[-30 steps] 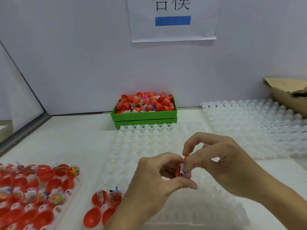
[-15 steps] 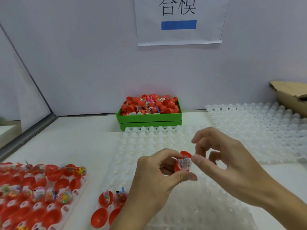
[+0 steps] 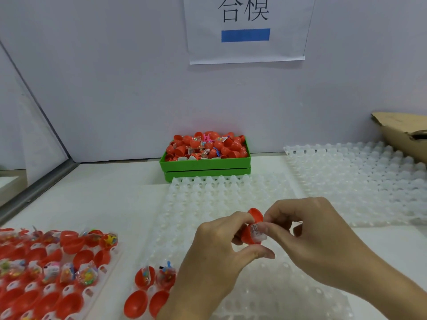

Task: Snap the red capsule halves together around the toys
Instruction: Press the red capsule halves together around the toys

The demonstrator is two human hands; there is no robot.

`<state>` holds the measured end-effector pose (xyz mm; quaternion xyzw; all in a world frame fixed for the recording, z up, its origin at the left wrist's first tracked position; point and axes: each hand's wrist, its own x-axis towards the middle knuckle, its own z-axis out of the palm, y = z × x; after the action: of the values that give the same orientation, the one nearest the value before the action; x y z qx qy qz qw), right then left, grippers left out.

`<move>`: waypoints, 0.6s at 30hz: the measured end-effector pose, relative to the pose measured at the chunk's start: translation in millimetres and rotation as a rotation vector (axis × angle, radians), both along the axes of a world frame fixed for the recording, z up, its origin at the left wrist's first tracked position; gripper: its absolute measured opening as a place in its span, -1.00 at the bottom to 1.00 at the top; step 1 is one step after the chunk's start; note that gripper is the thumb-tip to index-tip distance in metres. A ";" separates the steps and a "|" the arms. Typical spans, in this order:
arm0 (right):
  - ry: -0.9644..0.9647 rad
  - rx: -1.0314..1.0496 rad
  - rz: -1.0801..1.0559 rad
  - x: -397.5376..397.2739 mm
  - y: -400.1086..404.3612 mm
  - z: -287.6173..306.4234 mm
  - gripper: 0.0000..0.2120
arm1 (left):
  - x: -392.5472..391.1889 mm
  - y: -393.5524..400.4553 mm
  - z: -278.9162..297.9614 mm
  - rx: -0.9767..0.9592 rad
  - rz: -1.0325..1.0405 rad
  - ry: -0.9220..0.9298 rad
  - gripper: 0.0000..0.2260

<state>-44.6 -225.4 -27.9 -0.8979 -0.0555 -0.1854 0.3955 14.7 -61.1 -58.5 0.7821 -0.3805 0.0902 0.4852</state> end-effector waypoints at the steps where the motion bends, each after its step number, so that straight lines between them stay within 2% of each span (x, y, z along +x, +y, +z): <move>1: 0.001 0.002 0.002 0.4 0.9 -0.9 -0.83 | -0.1 -0.1 -0.3 0.001 0.002 -0.006 -0.69; 6: -0.042 0.076 -0.005 1.3 1.8 0.6 -0.88 | -0.3 0.3 2.2 -0.111 0.016 0.094 -0.70; 10: -0.069 0.364 -0.038 4.5 -5.0 3.0 -0.73 | -1.5 0.6 9.4 -0.317 -0.006 0.300 -0.72; 12: 0.048 0.533 -0.037 7.7 -9.9 0.3 -0.73 | -2.1 -0.1 12.3 -0.378 -0.031 0.381 -0.71; 15: 0.318 0.738 0.118 11.7 -10.2 -5.7 -0.75 | -2.3 -0.1 14.7 -0.406 -0.055 0.427 -0.71; 18: 0.332 0.808 0.237 13.5 -8.4 -11.3 -0.76 | -1.5 1.0 13.8 -0.382 -0.075 0.430 -0.73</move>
<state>-31.1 -233.8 -39.2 -0.6763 -0.0170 0.0011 0.7364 13.2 -60.1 -44.7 0.6630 -0.2739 -0.0256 0.6962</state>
